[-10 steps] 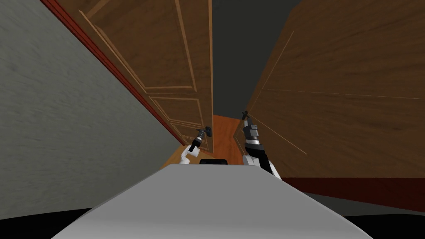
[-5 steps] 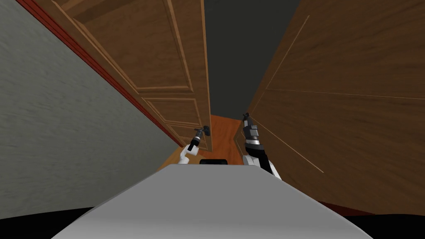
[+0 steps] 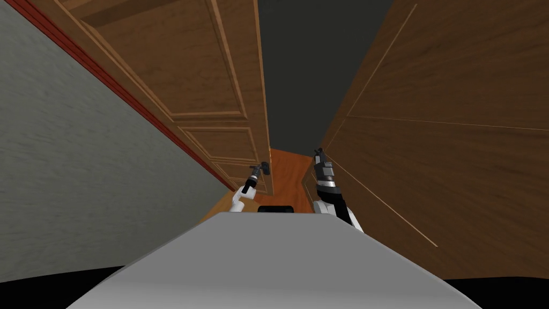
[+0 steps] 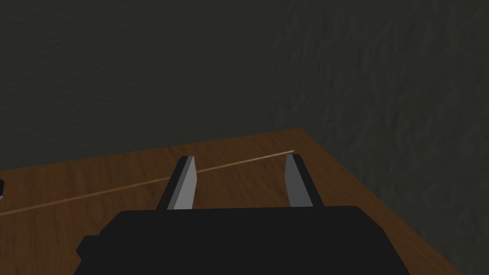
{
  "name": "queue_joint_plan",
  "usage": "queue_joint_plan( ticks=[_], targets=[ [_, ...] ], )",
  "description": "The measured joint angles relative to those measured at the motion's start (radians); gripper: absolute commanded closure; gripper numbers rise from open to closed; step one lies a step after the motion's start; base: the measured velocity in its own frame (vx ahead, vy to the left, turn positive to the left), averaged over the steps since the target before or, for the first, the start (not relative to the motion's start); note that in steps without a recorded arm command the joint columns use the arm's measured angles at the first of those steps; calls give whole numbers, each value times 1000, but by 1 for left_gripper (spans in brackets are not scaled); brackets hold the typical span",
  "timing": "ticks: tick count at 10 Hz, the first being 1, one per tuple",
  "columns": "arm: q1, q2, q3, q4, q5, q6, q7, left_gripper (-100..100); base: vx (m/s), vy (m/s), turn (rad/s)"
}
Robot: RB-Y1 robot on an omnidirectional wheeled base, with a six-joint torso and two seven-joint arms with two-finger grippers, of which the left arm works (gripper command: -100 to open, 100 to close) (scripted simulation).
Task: Push the door open
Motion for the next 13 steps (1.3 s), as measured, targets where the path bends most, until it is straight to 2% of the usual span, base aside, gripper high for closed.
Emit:
queue_joint_plan(
  ticks=[4, 6, 9, 10, 13],
  targets=[
    [-6, -7, 39, 5, 5, 8, -11, 100, 86, -92, 51],
    [-20, -12, 62, 30, 7, -1, -17, 100, 109, -110, 65],
    [-30, -26, 106, 49, 10, -2, -32, 100, 136, -133, 83],
    [-31, -25, 119, 45, 13, 8, -34, 100, 151, -133, 72],
    [-45, -29, 157, 62, 17, 7, -41, 100, 160, -111, 58]
  ],
)
